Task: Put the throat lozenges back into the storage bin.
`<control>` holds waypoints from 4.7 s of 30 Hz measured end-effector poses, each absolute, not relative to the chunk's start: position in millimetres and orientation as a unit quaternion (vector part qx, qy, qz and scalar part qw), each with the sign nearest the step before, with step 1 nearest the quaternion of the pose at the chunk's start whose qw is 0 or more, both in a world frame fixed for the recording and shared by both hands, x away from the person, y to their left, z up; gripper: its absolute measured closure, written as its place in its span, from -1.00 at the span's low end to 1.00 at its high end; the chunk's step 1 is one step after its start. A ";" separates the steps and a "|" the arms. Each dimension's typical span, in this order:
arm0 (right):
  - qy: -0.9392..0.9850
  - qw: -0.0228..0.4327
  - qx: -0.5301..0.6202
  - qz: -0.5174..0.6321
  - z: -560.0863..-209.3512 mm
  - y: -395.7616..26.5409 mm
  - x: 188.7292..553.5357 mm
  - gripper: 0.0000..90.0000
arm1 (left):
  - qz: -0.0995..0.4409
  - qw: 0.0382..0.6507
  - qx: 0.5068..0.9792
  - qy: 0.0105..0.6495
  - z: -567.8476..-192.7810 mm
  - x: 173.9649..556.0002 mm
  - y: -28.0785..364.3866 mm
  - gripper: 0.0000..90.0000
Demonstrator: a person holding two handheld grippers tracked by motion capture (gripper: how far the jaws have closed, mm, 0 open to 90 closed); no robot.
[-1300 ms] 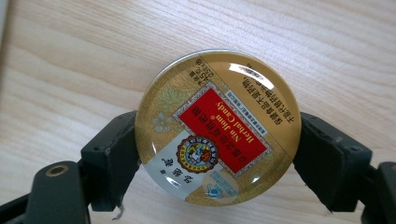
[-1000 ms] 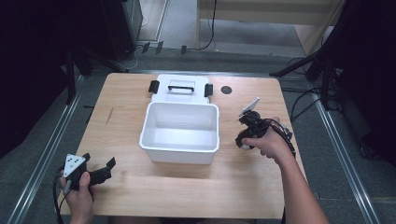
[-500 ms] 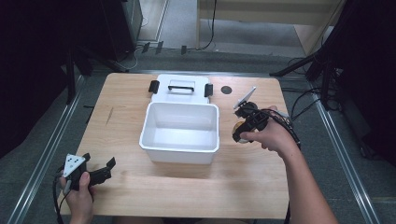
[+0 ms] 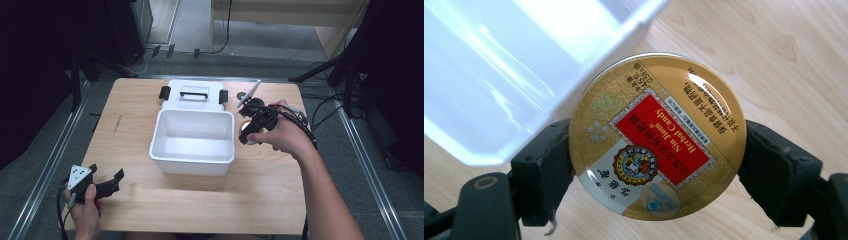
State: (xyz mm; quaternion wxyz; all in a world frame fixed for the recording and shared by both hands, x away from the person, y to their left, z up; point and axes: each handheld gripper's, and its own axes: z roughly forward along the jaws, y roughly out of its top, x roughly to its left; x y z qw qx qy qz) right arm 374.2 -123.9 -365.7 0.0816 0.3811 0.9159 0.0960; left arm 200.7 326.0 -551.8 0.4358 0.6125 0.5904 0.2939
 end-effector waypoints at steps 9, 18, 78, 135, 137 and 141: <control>0.925 0.073 0.357 0.108 -355.9 -95.5 375.0 -0.55 | 0.288 0.436 0.615 0.591 -551.7 201.2 327.0 -1.00; 0.933 0.073 0.335 0.107 -356.6 -73.4 374.0 -0.55 | 0.287 0.438 0.615 0.590 -551.8 201.3 327.2 -1.00; 0.981 0.087 0.169 0.019 -438.0 -27.0 378.7 -0.55 | 0.283 0.438 0.616 0.591 -552.0 202.1 327.3 -1.00; 0.953 0.117 0.252 0.123 -354.0 -95.3 359.4 -0.19 | 0.281 0.438 0.616 0.592 -551.9 202.4 327.3 -1.00; 0.950 0.119 0.260 0.124 -353.0 -102.6 358.9 -0.19 | 0.281 0.438 0.615 0.593 -552.0 202.5 327.2 -1.00; 0.946 0.122 0.274 0.120 -358.4 -119.0 357.3 -0.21 | 0.282 0.437 0.615 0.592 -552.0 202.6 327.1 -1.00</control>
